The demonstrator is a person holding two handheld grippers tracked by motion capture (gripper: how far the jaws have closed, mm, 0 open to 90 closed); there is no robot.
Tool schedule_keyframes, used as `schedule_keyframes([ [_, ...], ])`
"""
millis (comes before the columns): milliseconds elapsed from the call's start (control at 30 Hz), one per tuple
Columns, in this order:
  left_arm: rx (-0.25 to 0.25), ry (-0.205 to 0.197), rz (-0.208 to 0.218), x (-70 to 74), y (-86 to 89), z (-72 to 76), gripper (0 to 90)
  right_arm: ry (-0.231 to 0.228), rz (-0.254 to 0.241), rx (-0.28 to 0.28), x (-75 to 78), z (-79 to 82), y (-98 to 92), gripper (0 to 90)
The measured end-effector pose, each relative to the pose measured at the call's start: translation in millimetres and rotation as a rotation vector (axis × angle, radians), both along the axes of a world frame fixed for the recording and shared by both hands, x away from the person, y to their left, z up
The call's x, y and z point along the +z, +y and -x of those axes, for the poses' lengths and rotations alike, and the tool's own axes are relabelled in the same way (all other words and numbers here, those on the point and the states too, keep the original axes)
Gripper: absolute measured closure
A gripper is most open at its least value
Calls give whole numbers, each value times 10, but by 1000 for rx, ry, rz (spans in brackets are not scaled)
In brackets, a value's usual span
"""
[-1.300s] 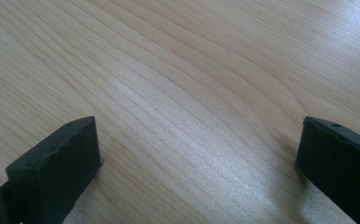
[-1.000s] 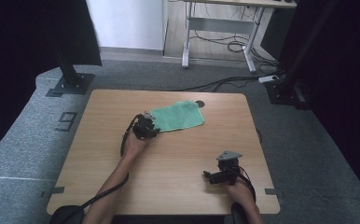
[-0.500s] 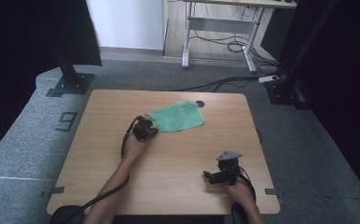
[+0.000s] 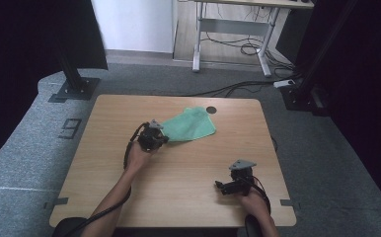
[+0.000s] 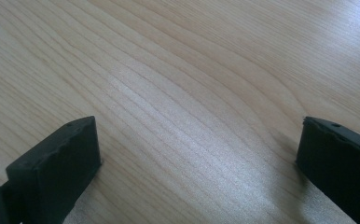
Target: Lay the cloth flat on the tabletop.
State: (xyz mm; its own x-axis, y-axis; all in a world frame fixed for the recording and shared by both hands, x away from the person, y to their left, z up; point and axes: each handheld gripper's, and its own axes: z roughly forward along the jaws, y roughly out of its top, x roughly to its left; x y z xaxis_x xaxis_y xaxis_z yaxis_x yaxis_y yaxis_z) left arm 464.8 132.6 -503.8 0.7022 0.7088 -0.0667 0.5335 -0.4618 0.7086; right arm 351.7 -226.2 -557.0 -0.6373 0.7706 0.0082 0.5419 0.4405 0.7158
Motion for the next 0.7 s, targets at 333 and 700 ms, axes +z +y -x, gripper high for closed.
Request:
schedule_keyframes([
  [333,-21,24,39,-11,181,287,886,0,0,0,0,0,0,0],
  [700,-52,48,38,-108,319,638,880,-1,1,8,0,-2,-8,0],
])
